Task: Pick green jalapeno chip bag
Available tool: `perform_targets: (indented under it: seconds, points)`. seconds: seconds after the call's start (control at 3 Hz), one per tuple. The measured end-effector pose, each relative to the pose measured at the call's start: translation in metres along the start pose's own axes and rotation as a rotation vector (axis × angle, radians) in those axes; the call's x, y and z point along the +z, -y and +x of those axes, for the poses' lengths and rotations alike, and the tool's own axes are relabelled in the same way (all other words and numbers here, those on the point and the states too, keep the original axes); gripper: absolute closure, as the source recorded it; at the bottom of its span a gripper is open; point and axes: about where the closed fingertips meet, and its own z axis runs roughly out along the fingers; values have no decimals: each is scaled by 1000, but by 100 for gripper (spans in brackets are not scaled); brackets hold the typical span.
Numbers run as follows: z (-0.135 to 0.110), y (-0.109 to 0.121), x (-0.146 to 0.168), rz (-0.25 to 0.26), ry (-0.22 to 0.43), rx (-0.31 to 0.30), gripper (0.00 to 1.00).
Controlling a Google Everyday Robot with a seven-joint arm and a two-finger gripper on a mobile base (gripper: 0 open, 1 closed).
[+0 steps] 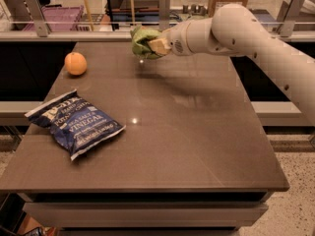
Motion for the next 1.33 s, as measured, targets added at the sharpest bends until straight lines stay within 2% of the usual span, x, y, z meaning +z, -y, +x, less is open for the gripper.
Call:
perform_targets:
  seconds: [1.0,1.33]
  points:
    - [-42,2,-37,49,66,-74,100]
    - [-69,0,-49,72,77,-124,100]
